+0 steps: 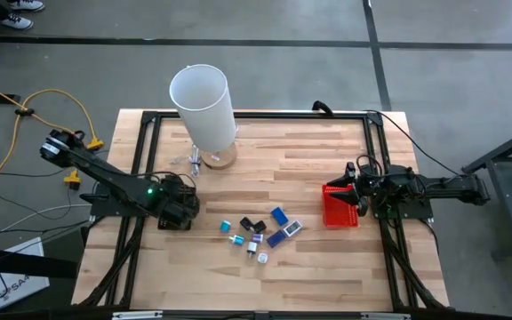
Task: Pick & Place Office items
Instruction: Put the bottom dark blue digital timer into the black bin
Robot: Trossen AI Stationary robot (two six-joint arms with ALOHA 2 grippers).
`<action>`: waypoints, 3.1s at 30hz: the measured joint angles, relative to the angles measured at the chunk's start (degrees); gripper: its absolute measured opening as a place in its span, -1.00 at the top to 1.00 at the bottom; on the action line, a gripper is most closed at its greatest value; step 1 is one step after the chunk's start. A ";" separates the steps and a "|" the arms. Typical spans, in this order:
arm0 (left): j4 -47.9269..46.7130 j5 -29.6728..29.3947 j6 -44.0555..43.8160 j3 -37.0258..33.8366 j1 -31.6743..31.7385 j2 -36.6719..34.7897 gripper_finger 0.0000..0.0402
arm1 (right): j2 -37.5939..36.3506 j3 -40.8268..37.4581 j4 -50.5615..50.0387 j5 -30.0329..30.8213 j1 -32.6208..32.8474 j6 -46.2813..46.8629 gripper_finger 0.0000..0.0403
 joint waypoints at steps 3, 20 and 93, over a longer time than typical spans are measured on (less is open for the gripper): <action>3.27 -2.70 6.69 0.00 0.00 -1.55 0.11 | -0.01 -0.01 0.00 0.00 0.00 0.00 0.14; 33.01 -4.44 58.05 0.17 6.40 -2.32 0.11 | 0.02 0.00 -0.02 0.00 0.00 0.00 0.14; 26.17 6.22 50.67 57.82 6.78 56.56 0.23 | 1.20 0.02 -0.22 -0.02 0.00 0.00 0.14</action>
